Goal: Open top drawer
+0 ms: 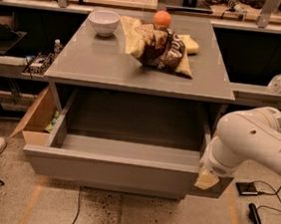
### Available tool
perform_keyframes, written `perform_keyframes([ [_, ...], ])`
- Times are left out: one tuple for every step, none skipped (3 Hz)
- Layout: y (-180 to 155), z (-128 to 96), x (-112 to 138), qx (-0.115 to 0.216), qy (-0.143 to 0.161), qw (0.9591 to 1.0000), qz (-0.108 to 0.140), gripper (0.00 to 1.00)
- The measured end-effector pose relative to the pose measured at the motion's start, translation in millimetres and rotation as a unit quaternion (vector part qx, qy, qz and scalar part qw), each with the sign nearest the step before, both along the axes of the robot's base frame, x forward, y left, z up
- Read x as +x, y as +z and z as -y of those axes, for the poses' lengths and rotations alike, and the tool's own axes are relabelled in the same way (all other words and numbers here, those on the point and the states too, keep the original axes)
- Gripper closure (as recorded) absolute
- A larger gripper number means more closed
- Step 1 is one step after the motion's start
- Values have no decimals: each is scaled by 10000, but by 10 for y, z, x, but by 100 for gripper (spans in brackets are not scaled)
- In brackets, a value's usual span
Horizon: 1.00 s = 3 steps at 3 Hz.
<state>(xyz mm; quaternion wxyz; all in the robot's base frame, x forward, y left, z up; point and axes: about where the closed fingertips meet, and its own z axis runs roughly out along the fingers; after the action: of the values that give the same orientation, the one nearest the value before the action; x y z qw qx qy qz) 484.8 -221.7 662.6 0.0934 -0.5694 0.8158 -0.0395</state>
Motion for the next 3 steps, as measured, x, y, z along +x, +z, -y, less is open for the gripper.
perform_keyframes([
  [0, 0, -1, 0, 0, 10000, 0, 100],
  [5, 1, -5, -6, 2, 10000, 3, 82],
  [10, 2, -10, -11, 4, 10000, 6, 59],
])
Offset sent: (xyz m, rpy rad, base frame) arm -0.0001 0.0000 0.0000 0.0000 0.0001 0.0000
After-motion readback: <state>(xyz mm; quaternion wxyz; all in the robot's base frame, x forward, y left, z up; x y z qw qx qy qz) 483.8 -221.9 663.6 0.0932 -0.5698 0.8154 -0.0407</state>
